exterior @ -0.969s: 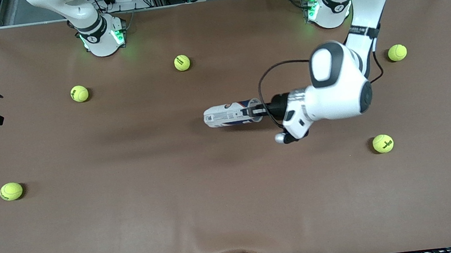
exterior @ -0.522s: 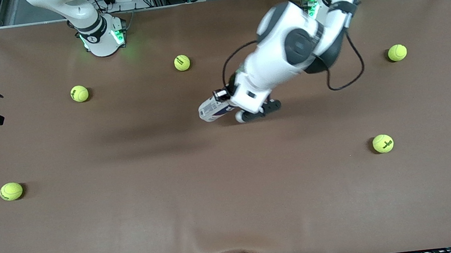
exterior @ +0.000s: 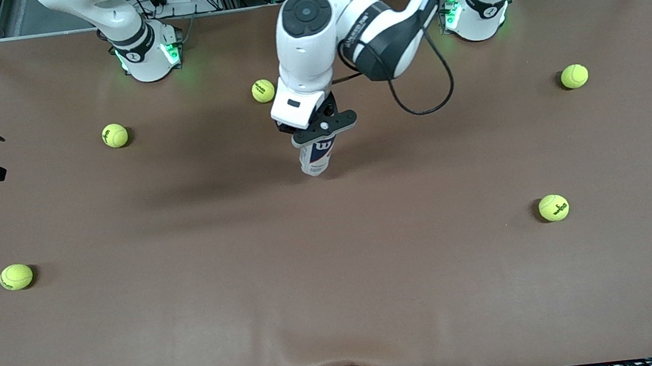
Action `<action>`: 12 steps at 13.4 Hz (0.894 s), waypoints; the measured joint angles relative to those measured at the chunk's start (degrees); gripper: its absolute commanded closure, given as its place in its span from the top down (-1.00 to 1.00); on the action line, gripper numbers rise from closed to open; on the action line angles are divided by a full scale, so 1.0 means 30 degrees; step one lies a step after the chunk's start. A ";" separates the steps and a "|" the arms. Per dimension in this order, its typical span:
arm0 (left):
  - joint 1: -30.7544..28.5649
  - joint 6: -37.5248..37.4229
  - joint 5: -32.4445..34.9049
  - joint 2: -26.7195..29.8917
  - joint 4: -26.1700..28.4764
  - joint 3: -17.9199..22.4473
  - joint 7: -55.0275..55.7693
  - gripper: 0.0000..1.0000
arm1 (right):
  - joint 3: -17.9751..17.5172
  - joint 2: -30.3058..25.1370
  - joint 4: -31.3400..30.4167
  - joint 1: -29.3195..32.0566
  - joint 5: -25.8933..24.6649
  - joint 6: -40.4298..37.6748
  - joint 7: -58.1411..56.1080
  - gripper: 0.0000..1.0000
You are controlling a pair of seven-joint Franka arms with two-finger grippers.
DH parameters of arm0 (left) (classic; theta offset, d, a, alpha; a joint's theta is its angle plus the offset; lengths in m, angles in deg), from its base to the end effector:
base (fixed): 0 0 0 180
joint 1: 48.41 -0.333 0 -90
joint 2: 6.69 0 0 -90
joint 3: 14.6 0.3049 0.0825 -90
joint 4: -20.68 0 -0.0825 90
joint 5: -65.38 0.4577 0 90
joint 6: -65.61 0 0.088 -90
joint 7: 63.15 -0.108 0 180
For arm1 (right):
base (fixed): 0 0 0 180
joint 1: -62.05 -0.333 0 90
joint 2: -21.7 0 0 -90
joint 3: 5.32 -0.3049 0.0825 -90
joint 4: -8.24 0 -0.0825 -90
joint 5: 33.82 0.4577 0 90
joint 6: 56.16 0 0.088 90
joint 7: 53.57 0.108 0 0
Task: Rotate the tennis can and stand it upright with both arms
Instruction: 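Lift the can with the left gripper and rotate it upright, then lower the upright can onto the table with the left gripper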
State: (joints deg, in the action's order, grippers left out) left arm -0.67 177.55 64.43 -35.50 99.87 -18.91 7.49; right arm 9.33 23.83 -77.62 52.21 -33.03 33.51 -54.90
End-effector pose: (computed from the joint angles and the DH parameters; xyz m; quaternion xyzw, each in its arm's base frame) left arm 0.4833 -0.6061 0.3967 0.9846 0.1693 -0.0058 0.0431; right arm 0.6372 -0.0492 0.6285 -0.9994 0.0301 -0.0154 0.0014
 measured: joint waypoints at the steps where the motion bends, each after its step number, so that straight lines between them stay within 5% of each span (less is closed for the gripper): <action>1: 0.0268 -0.0097 0.0400 -0.0361 -0.0241 0.0013 0.0356 -1.00 | 0.0000 0.0000 0.0001 0.0000 0.0000 -0.0001 0.0000 1.00; 12: 0.0835 -0.0630 0.0651 -0.2062 -0.0895 0.0252 0.0554 -1.00 | 0.0000 0.0001 0.0002 0.0000 0.0011 -0.0008 0.0000 1.00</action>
State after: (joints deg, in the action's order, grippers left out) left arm 1.84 175.66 66.38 -41.68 97.19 -18.16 9.15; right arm 9.33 23.83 -77.61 52.21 -33.00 33.48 -54.90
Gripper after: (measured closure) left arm 0.952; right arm 0.000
